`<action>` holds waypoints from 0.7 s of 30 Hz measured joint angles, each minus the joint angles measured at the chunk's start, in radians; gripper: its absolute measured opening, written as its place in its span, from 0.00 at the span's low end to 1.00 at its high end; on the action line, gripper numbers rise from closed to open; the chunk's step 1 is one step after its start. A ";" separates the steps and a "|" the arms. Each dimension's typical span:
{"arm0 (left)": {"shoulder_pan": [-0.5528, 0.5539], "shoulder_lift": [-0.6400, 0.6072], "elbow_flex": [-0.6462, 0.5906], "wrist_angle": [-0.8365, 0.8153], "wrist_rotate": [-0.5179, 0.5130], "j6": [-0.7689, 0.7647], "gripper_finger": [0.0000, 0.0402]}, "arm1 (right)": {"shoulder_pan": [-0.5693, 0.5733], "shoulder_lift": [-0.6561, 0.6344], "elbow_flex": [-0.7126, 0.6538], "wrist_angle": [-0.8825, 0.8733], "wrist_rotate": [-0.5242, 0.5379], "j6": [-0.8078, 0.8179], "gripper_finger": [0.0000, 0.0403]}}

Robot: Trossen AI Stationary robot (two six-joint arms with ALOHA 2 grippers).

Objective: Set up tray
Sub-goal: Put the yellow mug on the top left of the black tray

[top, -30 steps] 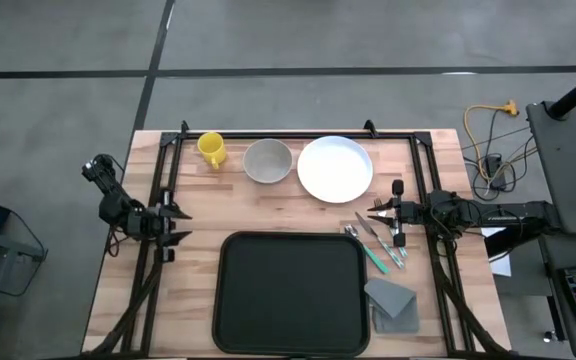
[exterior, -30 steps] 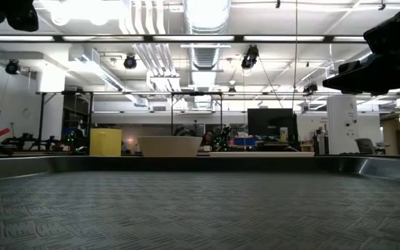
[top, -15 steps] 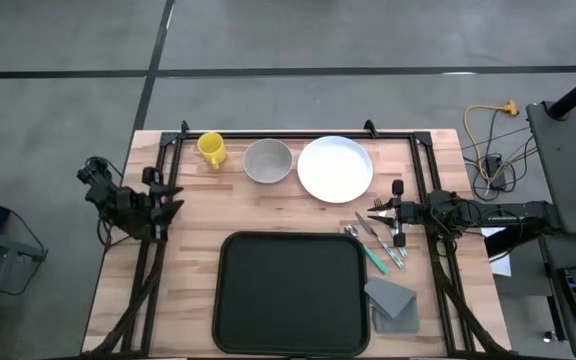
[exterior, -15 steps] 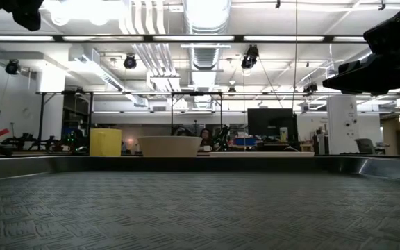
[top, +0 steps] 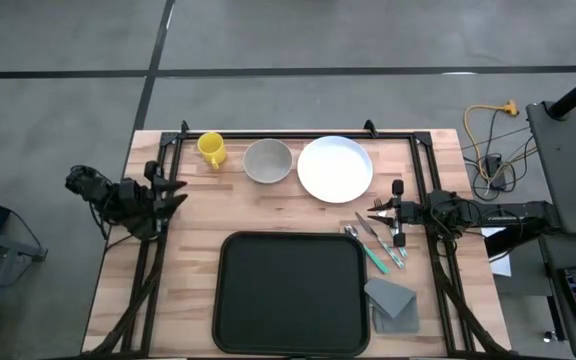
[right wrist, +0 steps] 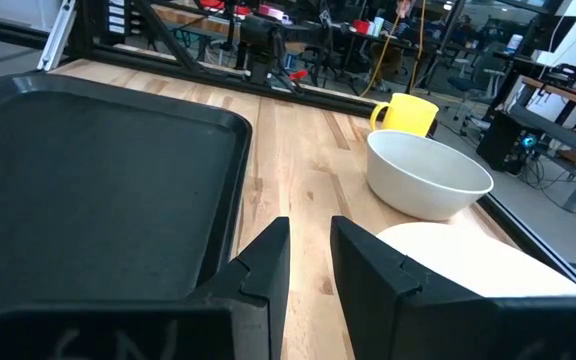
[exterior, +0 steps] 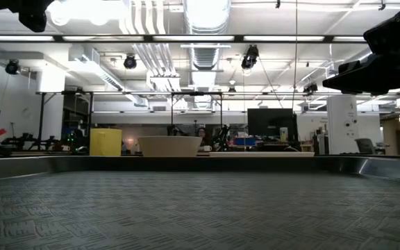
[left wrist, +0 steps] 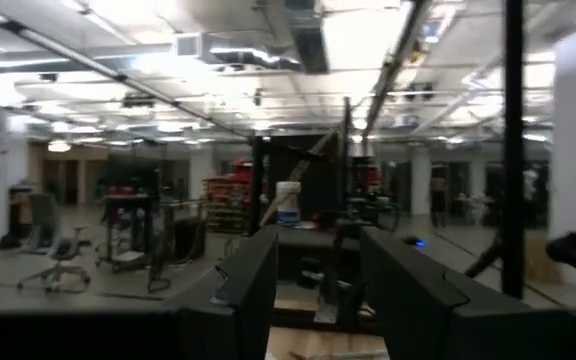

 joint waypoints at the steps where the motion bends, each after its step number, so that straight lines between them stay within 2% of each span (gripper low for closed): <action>1: 0.021 0.000 0.000 0.000 0.021 -0.018 0.33 | 0.000 0.000 0.000 0.000 0.000 0.000 0.17; 5: 0.115 0.004 0.001 -0.032 0.064 -0.097 0.33 | 0.000 0.000 0.000 0.000 0.000 0.000 0.17; 10: 0.259 0.049 0.012 -0.045 0.248 -0.188 0.33 | 0.000 0.000 0.000 0.000 0.000 0.000 0.17; 15: 0.438 0.150 0.067 -0.144 0.342 -0.303 0.33 | 0.000 0.000 0.000 0.000 0.000 0.000 0.17; 19: 0.613 0.273 0.117 -0.157 0.566 -0.382 0.33 | 0.000 0.000 0.000 0.000 0.000 0.000 0.17; 21: 0.719 0.337 0.163 -0.218 0.685 -0.434 0.33 | 0.000 0.000 0.000 0.000 0.000 0.000 0.17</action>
